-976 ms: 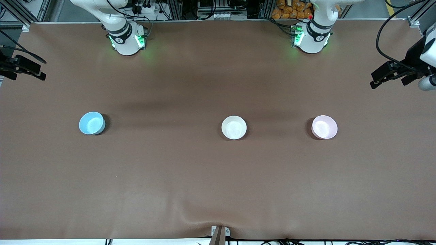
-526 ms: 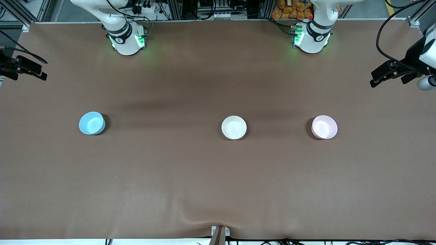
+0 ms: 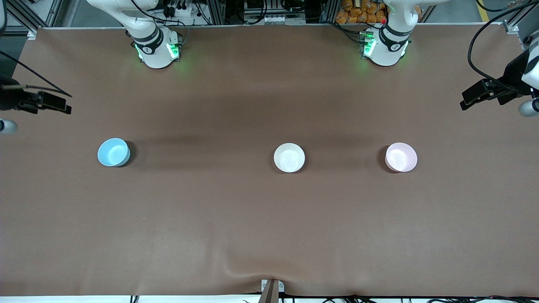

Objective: Stack pink and blue bowls on white bowl

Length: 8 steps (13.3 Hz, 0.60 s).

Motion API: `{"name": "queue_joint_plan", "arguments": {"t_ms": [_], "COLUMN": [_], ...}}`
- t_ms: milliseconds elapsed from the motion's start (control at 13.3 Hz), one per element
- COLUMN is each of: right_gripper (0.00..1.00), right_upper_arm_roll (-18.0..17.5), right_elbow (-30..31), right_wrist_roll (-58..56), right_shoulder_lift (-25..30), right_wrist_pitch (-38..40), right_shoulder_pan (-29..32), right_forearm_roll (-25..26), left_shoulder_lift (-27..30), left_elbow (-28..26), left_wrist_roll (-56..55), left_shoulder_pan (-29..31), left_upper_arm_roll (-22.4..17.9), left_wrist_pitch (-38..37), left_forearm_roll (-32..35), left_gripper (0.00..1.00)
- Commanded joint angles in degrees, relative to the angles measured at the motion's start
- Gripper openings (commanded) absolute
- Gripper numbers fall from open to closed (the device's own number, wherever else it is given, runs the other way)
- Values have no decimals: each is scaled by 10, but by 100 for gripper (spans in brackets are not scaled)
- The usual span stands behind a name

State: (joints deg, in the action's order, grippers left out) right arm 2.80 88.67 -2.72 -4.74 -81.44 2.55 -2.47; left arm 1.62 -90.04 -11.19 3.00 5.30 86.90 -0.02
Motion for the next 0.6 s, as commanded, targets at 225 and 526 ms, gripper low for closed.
{"name": "queue_joint_plan", "arguments": {"t_ms": [225, 526], "right_gripper": [100, 100], "right_upper_arm_roll": [-1, 0], "right_elbow": [-27, -24], "right_wrist_roll": [-1, -1], "right_shoulder_lift": [-39, -39], "right_wrist_pitch": [-22, -25], "right_shoulder_pan": [-8, -6], "right_forearm_roll": [-5, -5], "left_shoulder_lift": [7, 8], "left_elbow": [-27, -50], "left_wrist_roll": [22, 23], "left_shoulder_pan": [8, 13], "left_upper_arm_roll": [2, 2], "left_wrist_pitch": [2, 9], "left_forearm_roll": [-5, -9], "left_gripper": [100, 100]}}
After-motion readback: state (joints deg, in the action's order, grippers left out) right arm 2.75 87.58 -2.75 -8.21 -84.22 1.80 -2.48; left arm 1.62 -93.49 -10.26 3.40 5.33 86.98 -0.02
